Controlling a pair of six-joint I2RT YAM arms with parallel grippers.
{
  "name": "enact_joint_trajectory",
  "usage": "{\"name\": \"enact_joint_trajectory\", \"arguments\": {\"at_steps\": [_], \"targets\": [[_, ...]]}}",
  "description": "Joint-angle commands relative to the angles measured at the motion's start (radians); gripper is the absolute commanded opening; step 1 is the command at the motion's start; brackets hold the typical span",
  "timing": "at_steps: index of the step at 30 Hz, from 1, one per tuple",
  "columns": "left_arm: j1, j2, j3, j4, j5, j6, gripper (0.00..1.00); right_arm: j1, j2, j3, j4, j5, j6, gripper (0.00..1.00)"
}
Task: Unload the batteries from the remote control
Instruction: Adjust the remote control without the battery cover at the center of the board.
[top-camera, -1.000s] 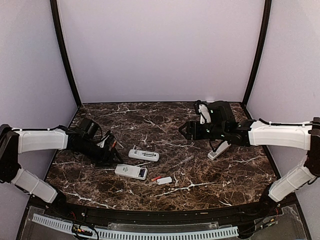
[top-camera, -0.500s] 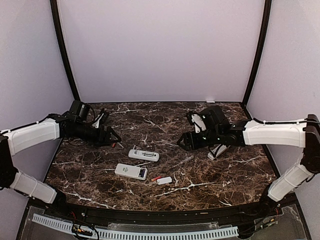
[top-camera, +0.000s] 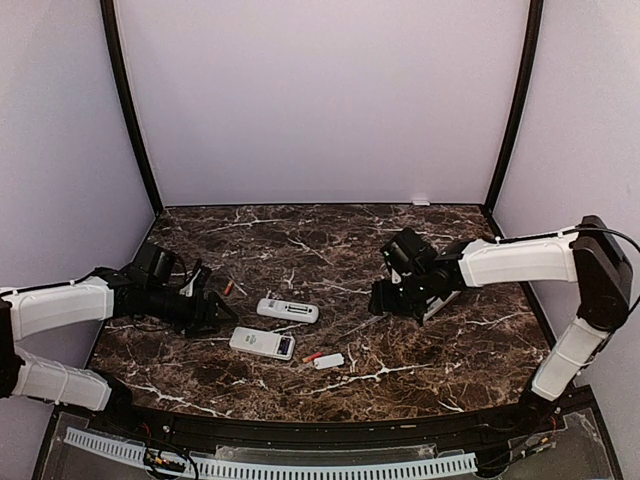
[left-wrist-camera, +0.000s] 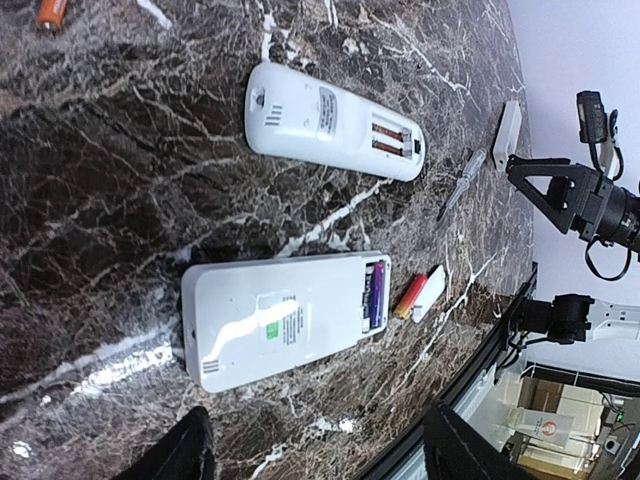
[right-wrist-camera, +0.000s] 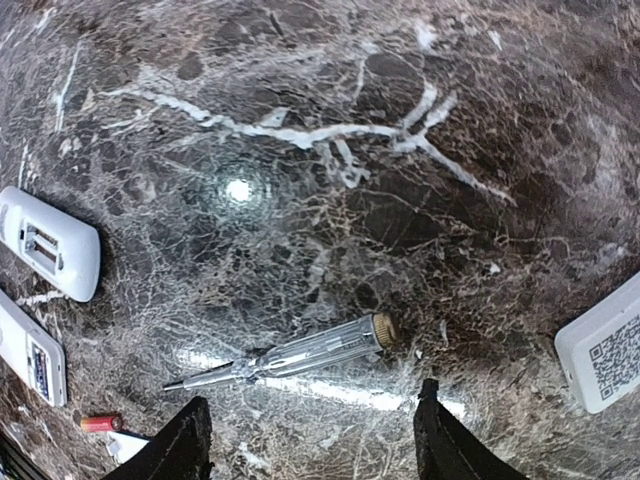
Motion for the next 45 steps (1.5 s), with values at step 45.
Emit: {"name": "enact_joint_trajectory", "arguments": {"at_steps": [45], "targets": [[-0.139, 0.194, -0.072, 0.265, -0.065, -0.122, 0.74, 0.058, 0.372, 0.301, -0.178, 0.222, 0.177, 0.35]]}}
